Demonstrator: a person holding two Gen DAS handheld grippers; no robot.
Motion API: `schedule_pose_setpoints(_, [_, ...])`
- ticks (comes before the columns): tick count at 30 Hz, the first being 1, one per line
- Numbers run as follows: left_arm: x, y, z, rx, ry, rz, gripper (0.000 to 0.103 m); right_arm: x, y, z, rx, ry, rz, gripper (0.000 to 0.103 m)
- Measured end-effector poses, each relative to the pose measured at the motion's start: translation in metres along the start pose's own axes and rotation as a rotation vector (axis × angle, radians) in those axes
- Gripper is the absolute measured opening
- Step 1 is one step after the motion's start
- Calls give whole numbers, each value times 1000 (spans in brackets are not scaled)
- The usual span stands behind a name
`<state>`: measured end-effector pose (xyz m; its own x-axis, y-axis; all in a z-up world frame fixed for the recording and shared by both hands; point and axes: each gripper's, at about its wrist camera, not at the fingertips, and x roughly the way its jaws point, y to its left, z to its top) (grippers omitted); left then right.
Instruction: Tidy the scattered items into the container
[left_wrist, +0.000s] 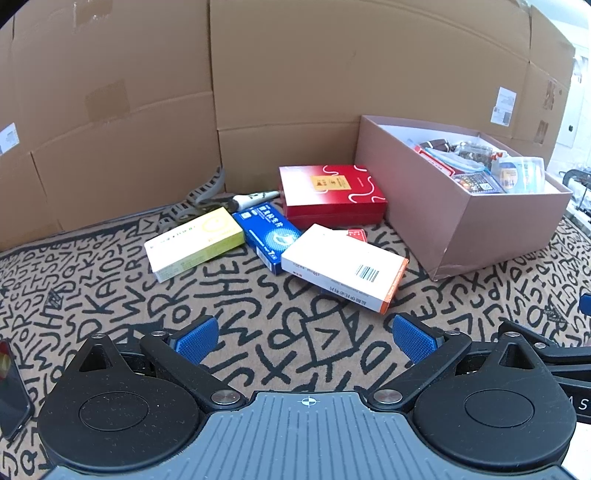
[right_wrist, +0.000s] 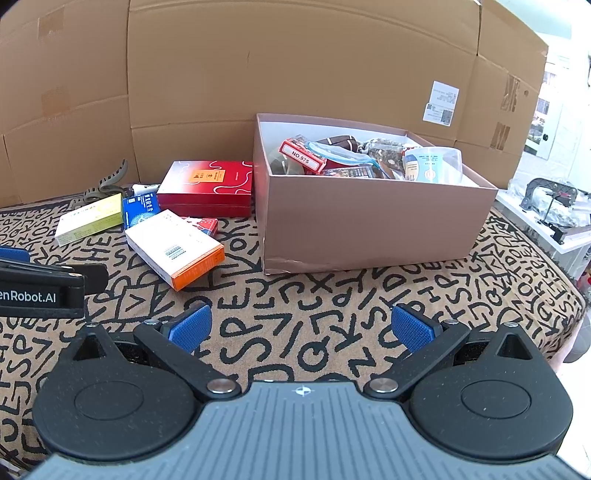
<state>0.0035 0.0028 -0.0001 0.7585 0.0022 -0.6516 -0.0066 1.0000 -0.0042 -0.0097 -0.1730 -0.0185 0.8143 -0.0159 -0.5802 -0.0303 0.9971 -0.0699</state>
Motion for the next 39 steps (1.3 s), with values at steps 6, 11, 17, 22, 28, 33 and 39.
schedule_pose_setpoints(6, [0,0,-1,2,-1,-2,103,-1,-2,-1,2,2,0,103])
schedule_pose_setpoints(11, [0,-1,-1,4,-3,-5,103,-2,-2,-1,-2,1,-1,103])
schedule_pose_setpoints(17, [0,-1,-2,5,-4,-7,103,-2,-2,-1,-3,6,0,103])
schedule_pose_setpoints(22, [0,-1,-2,8,-3,-9,103,0,-2,-1,3,9,-3,103])
schedule_pose_setpoints(28, [0,-1,0,6,-2,-9,103,-1,-2,1,-3,6,-8,103])
schedule_pose_setpoints(33, [-1,-1,1,9,-4,-13,103,-1,-3,2,1,2,-9,103])
schedule_pose_setpoints(39, [0,-1,1,9,0,-13,103,0,-2,2,-1,5,-8,103])
